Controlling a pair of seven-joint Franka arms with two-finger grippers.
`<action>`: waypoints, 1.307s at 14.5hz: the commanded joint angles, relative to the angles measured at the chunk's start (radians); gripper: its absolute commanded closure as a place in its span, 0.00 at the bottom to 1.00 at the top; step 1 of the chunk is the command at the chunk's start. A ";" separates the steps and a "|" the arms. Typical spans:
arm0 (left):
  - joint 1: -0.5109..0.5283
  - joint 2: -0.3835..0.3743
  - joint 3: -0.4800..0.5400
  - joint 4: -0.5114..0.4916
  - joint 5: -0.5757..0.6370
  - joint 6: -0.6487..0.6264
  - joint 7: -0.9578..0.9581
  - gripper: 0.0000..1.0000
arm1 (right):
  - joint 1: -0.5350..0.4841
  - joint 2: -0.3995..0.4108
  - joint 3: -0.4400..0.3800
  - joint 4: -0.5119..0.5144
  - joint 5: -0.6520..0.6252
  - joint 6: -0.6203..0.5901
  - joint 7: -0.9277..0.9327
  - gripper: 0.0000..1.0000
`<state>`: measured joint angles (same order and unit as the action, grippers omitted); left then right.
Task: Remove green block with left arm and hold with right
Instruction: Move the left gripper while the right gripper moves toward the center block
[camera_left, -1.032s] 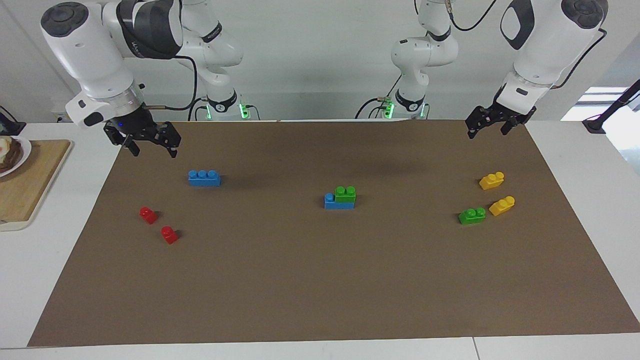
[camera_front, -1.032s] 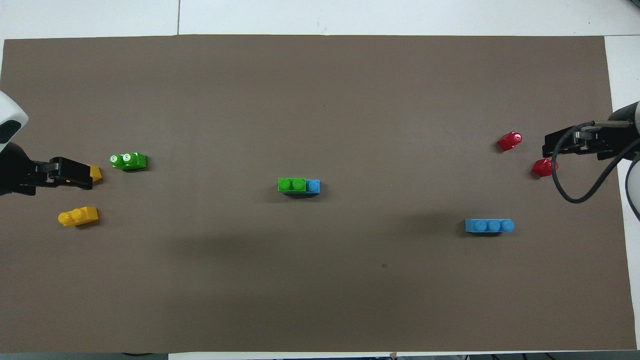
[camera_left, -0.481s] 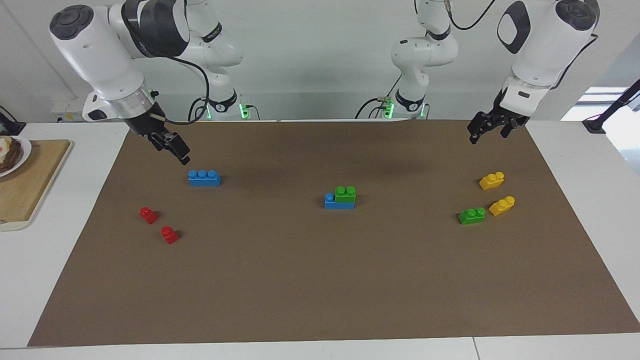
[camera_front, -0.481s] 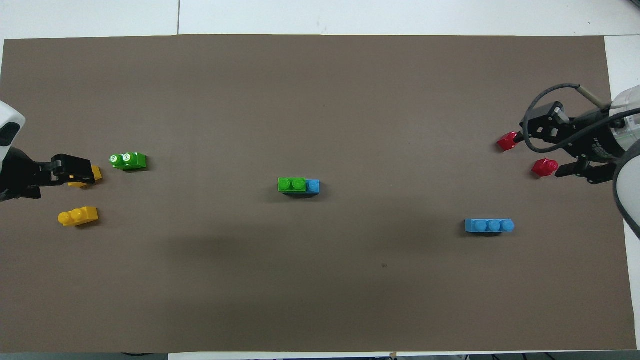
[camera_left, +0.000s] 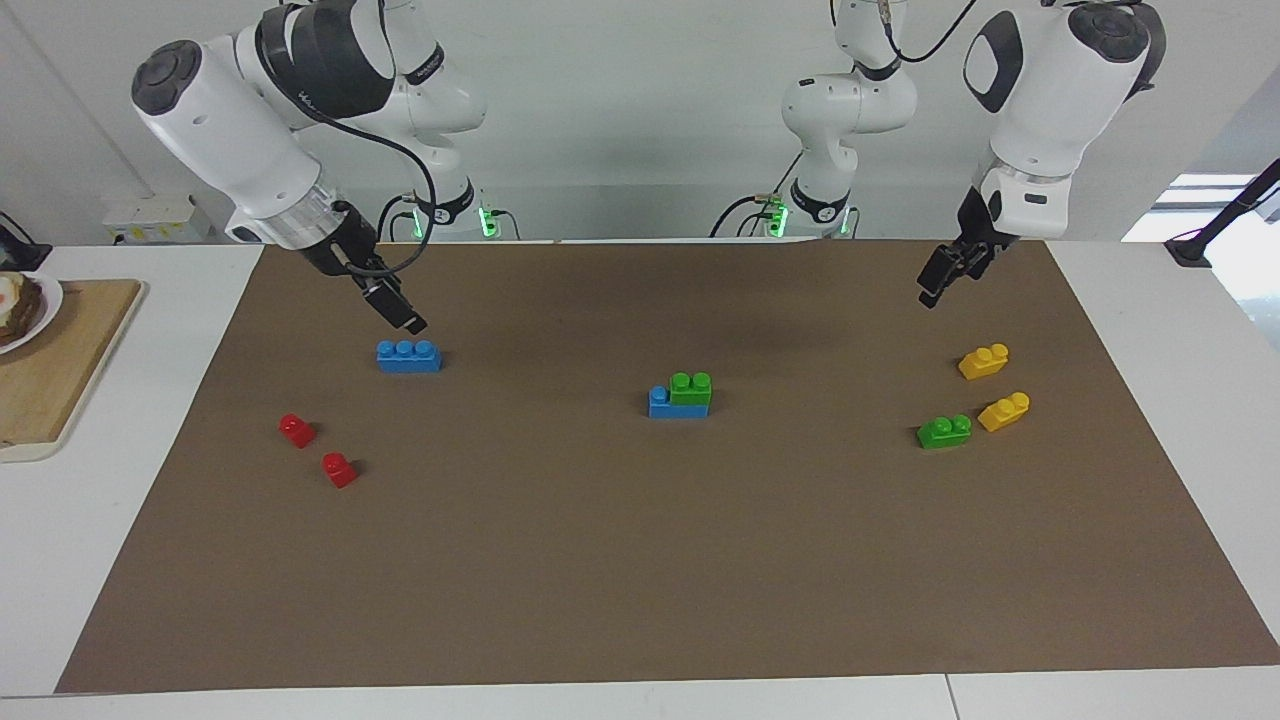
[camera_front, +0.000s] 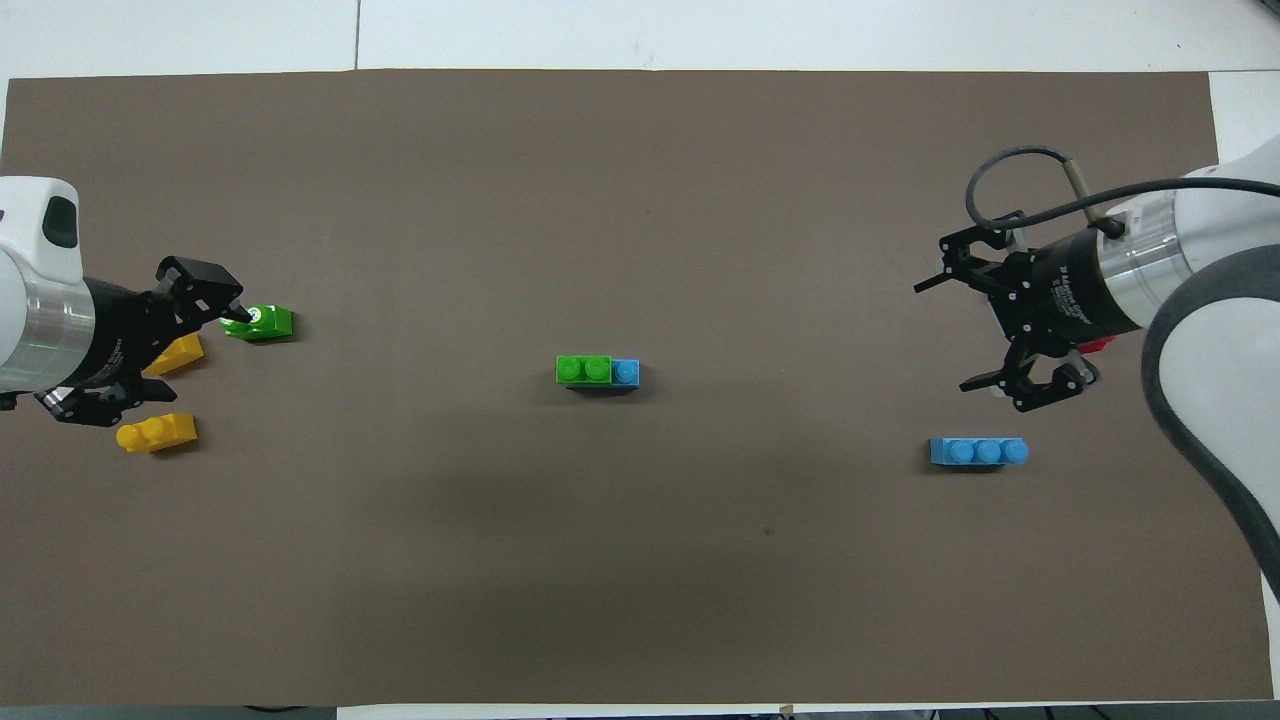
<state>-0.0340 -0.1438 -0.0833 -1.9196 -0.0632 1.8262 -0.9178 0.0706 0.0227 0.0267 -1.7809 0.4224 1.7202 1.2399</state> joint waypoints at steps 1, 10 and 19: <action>-0.039 -0.007 0.008 -0.024 -0.029 0.030 -0.290 0.00 | 0.031 0.046 -0.001 -0.008 0.078 0.064 0.131 0.02; -0.194 0.110 0.004 0.016 -0.110 0.065 -0.855 0.00 | 0.187 0.123 -0.001 -0.069 0.177 0.308 0.283 0.02; -0.366 0.319 0.005 0.113 -0.144 0.177 -1.130 0.00 | 0.279 0.193 -0.001 -0.130 0.260 0.485 0.311 0.02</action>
<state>-0.3330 0.1267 -0.0927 -1.8415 -0.2058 1.9736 -1.9720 0.3214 0.2109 0.0278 -1.8870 0.6505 2.1516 1.5310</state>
